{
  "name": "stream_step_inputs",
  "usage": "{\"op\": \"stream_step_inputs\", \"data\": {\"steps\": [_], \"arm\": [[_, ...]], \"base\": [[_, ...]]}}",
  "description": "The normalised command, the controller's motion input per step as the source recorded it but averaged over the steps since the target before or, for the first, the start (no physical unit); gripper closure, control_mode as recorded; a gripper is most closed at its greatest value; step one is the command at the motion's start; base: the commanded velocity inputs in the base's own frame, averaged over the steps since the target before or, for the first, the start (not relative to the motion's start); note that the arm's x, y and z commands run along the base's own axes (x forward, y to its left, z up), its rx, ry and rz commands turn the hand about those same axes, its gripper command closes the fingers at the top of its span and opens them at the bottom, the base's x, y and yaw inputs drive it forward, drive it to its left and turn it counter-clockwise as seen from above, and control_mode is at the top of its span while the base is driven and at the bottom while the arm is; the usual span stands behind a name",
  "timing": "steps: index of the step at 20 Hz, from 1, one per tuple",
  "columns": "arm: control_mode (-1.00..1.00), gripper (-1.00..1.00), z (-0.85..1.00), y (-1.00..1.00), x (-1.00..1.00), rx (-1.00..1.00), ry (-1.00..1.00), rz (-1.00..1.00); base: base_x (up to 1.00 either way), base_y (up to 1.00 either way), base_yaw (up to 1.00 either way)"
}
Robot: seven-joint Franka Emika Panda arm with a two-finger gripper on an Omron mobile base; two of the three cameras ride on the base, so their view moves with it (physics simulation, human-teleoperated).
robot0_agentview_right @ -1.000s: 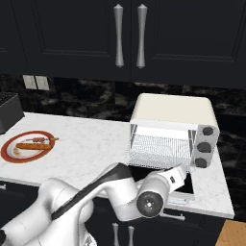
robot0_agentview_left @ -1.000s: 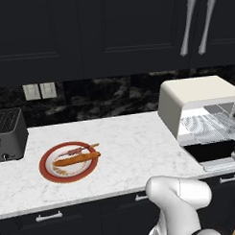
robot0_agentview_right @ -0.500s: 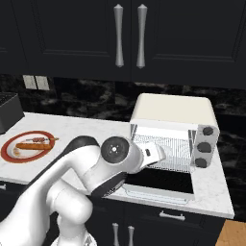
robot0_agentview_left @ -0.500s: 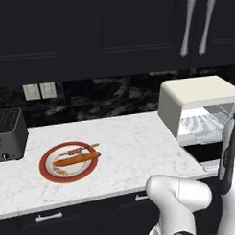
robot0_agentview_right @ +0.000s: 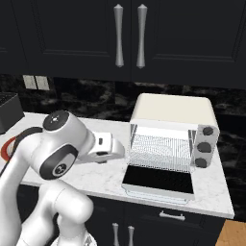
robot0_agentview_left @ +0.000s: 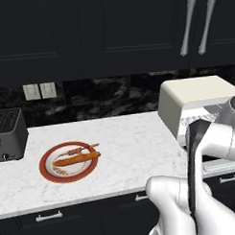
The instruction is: Pick up the kebab skewer and baguette bread, and place them inside the toaster oven. Close the toaster oven door and start by setting the timer.
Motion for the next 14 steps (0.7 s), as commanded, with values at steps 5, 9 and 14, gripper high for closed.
{"op": "stream_step_inputs", "data": {"steps": [5,9,14], "arm": [[-1.00,1.00,0.01,1.00,-0.08,0.03,0.12,-0.18],[-1.00,-1.00,0.00,0.97,0.00,0.07,0.08,-0.05],[-1.00,-1.00,0.00,1.00,0.00,0.04,0.00,0.00]], "base": [[0.00,0.00,0.00],[0.00,0.00,0.00],[0.00,0.00,0.00]]}}
